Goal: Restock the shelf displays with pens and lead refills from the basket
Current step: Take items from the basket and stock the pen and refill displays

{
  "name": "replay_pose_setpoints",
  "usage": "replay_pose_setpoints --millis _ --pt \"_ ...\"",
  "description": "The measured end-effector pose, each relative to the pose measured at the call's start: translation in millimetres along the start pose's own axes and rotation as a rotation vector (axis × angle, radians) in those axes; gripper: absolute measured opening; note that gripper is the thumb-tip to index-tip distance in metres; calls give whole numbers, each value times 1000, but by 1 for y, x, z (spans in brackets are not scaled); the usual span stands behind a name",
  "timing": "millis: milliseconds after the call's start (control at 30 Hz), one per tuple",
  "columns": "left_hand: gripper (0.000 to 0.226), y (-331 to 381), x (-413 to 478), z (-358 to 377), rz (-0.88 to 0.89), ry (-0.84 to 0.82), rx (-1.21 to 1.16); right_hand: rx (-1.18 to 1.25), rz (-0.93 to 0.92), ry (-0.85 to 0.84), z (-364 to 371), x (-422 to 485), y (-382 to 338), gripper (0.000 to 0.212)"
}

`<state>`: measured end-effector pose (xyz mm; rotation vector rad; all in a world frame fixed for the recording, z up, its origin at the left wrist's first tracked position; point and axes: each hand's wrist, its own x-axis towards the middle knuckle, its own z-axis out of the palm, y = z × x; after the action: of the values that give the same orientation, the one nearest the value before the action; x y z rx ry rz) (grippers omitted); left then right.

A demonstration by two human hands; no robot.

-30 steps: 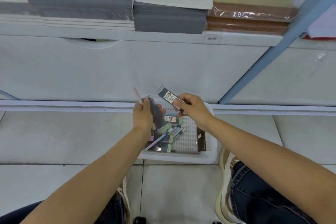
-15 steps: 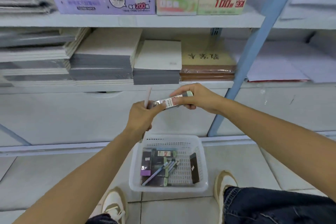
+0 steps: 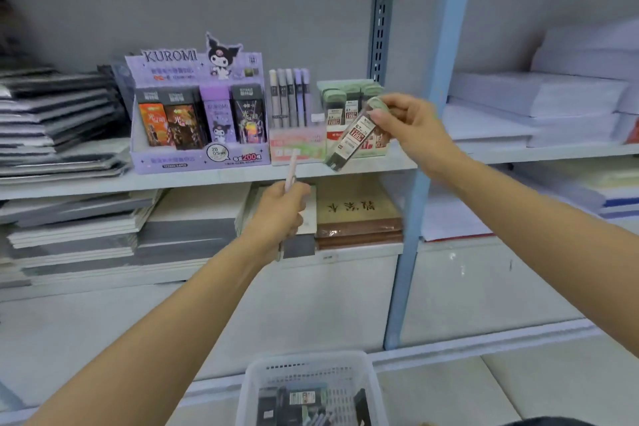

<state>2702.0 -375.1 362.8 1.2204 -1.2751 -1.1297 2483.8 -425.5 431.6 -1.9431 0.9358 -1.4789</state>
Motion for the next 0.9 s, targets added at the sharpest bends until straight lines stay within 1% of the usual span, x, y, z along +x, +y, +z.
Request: replay_pose_setpoints --millis 133,233,367,433,500,633,700,833,900 --pt "7 24 10 3 58 -65 13 -160 -91 155 -34 37 -18 12" --pt "9 33 16 4 61 -105 -14 -280 -91 190 -40 57 -19 12" --pt "17 38 19 4 65 -132 -131 -350 -131 165 -29 71 -17 14" --pt "18 38 19 1 85 -145 -162 -348 -158 182 -27 77 -17 14" --pt "20 38 20 -3 112 -167 -167 -358 -164 186 -27 83 -16 14" --pt "24 38 21 -8 159 -191 -174 -530 -158 60 -18 87 -8 18" --pt "24 38 21 -10 170 -194 -190 -560 -171 32 -13 88 -4 18" --pt "23 38 22 -14 176 -208 -185 -565 -193 76 -19 90 -4 17" --pt "23 37 23 -15 182 -213 -171 -584 -187 67 -25 90 -5 18"
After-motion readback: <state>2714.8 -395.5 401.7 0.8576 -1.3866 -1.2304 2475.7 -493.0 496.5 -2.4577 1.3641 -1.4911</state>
